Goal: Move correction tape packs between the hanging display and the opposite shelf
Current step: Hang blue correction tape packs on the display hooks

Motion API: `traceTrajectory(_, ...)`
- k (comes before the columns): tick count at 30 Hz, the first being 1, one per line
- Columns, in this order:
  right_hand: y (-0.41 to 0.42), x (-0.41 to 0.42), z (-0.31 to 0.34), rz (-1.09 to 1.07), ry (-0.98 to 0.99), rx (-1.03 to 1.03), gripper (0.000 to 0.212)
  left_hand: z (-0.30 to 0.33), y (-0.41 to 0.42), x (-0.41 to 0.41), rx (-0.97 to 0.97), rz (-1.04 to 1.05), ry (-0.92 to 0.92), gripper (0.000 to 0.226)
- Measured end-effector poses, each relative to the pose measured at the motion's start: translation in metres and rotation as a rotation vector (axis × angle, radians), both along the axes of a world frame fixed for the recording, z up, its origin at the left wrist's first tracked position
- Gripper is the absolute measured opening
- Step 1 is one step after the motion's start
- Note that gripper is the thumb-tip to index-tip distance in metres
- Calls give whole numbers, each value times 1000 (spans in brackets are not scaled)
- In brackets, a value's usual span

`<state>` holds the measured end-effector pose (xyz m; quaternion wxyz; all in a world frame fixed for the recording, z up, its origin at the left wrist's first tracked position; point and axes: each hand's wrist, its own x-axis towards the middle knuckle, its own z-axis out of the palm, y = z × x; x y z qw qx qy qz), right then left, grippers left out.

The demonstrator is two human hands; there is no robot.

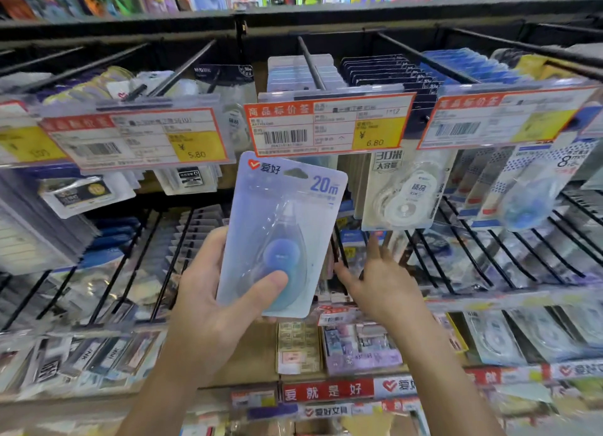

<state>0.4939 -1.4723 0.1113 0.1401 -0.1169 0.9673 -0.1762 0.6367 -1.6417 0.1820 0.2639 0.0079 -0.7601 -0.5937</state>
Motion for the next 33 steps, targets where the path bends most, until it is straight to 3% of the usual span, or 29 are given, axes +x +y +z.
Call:
traceTrajectory(10, 2, -2, -9, -11, 4, -44, 94, 7, 12, -11, 5, -144, 7, 35)
traceTrajectory(18, 3, -1, -10, -19, 11, -80, 93, 16, 13, -19, 1, -83, 117, 37)
traceTrajectory(33, 3, 0, -11, -32, -3, -94, 92, 8, 25, -34, 278, -118, 32, 34)
